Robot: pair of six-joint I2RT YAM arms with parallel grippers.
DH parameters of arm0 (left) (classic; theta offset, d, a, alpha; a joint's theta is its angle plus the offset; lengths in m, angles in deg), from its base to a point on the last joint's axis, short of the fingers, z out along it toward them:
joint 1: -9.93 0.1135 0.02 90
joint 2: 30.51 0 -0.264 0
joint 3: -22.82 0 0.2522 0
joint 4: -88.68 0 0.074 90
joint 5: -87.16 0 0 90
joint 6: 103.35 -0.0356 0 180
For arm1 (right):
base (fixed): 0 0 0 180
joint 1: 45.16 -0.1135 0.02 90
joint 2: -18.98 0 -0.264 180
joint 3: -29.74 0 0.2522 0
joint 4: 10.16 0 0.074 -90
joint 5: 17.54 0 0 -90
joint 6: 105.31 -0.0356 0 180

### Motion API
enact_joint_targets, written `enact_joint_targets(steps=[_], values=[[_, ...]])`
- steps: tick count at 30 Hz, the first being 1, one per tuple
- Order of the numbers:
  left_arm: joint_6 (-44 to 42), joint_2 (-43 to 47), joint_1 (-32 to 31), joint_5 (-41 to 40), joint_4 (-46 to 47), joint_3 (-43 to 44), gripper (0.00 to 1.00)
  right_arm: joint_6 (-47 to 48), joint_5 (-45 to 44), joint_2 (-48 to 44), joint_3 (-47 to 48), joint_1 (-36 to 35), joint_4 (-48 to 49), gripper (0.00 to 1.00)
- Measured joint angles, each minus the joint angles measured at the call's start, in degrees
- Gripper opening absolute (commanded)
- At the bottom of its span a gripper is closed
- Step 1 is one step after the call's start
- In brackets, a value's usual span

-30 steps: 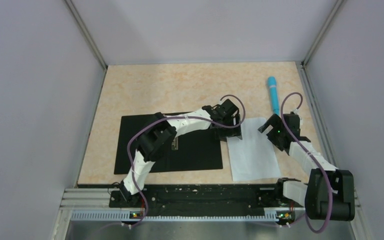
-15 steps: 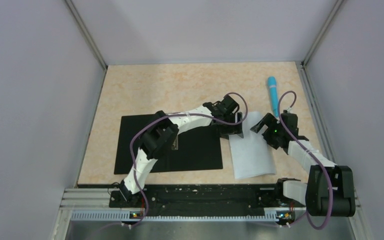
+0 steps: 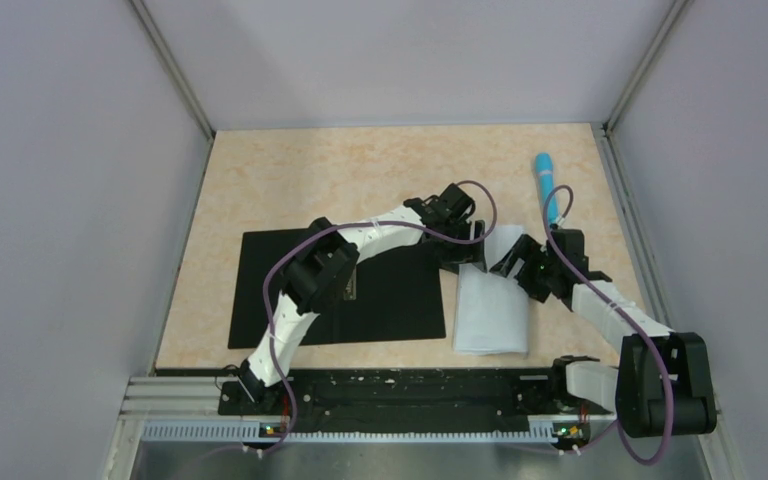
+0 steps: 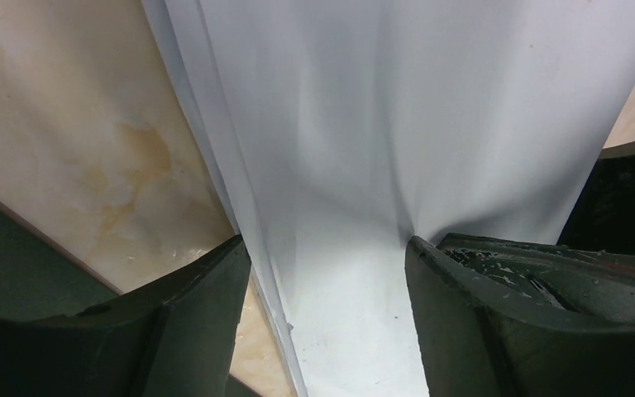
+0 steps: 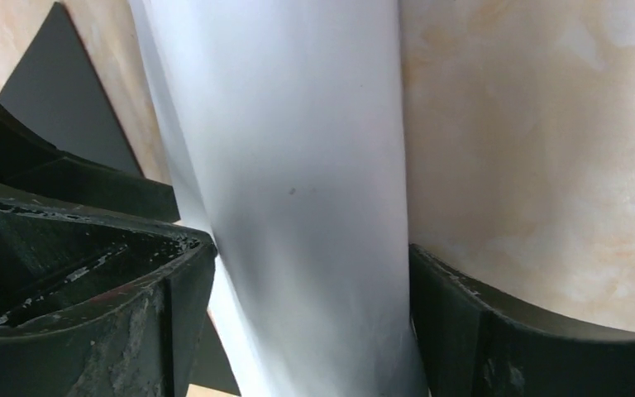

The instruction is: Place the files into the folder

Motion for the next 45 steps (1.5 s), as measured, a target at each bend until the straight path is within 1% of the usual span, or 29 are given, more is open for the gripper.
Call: enact_joint_targets(steps=[2, 7, 10, 12, 18, 22, 25, 27, 31, 34, 39, 45], values=[[-0.42, -0.04, 0.02, 0.35, 0.00, 0.02, 0.74, 0.02, -0.02, -0.11, 0.00, 0.00, -0.90, 0.64], [-1.09, -0.04, 0.20, 0.68, 0.00, 0.02, 0.74, 0.46, -0.22, -0.74, -0.02, -0.02, -3.63, 0.25], [-1.46, -0.04, 0.33, 1.09, 0.00, 0.02, 0.74, 0.87, 0.02, -0.90, 0.00, -0.02, -3.89, 0.09], [-1.90, -0.02, 0.44, 1.55, 0.00, 0.02, 0.75, 0.96, 0.68, -0.90, 0.02, -0.02, -3.82, 0.01], [-3.96, 0.76, 2.14, 2.54, -0.24, -0.48, 0.78, 1.31, 3.61, -1.40, 1.29, -0.02, -4.11, 0.00], [-5.99, 4.00, 5.64, 2.56, -2.27, -2.58, 0.82, 0.81, 7.96, -2.91, 5.90, -0.02, -4.09, 0.00], [-7.15, 9.53, 9.27, 4.00, -2.45, -5.60, 0.84, -0.37, 11.72, -3.74, 10.99, -0.07, -2.49, 0.00], [-7.32, 14.64, 12.20, 6.60, -1.33, -8.26, 0.85, -1.81, 14.73, -3.82, 14.75, -0.09, -0.55, 0.00], [-5.95, 26.51, 19.04, 13.90, 4.28, -14.71, 0.88, -5.40, 20.68, -3.21, 21.00, -0.11, 4.50, 0.00], [-4.07, 32.59, 22.88, 18.38, 8.92, -16.35, 0.90, -9.03, 25.20, -1.05, 25.14, -0.11, 9.49, 0.00], [-2.29, 38.07, 23.34, 23.02, 15.32, -16.48, 0.92, -16.33, 30.62, 3.39, 29.05, -0.57, 18.05, 0.00], [-2.27, 38.75, 23.17, 25.51, 17.40, -16.94, 0.95, -23.37, 34.29, 5.90, 31.67, -2.97, 25.22, 0.00]])
